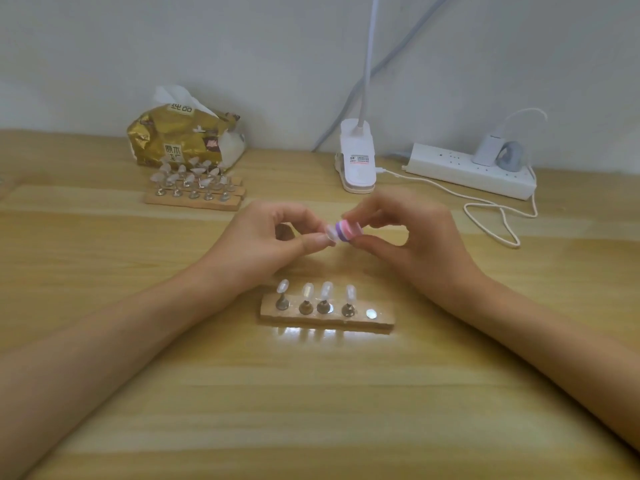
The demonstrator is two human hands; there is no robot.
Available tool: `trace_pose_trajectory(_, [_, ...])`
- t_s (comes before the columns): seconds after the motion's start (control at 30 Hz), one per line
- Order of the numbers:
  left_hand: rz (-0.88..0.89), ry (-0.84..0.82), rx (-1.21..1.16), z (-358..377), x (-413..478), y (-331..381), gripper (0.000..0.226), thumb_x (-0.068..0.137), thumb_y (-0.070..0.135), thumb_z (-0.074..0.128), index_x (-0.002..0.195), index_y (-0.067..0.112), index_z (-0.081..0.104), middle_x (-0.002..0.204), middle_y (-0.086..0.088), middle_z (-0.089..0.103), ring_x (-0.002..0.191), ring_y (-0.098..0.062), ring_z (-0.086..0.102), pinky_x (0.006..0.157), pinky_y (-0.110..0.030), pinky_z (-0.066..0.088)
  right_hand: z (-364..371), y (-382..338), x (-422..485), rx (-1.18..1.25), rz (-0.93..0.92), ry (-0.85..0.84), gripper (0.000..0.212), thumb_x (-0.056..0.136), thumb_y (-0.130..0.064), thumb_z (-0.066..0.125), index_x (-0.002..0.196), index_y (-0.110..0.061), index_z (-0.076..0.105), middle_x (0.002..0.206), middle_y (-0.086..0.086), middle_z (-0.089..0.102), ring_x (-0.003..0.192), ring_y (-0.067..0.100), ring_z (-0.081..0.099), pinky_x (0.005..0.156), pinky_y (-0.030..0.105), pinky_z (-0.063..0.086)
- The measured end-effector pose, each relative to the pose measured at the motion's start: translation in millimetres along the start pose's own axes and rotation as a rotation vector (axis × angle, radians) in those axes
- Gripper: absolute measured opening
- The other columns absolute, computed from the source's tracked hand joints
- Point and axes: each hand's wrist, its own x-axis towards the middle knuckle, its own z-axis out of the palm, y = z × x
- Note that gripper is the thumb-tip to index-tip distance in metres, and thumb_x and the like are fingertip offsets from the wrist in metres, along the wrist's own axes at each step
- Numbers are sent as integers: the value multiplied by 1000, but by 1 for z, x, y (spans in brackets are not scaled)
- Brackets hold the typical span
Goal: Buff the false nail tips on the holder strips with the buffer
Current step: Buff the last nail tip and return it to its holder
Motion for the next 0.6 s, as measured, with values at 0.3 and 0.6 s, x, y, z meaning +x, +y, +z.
trace_pose_trajectory(0.3, [3, -15, -8, 0, -1, 2, 9, 84, 17, 75, 80, 25, 75, 65, 22, 63, 48, -2, 40, 49, -11, 33, -3, 2, -1, 98, 34, 60, 8, 88, -8, 77, 92, -6, 71, 91, -4, 72, 88, 13, 69, 75, 38, 57])
trace_pose_trajectory(0.6, [-2, -32, -10, -1, -2, 3, 9, 85, 19, 75, 80, 26, 75, 64, 21, 64, 48, -2, 40, 50, -12, 34, -3, -1, -2, -48, -69, 78, 10, 87, -13, 78, 93, -11, 71, 92, -8, 73, 89, 5, 65, 75, 18, 42])
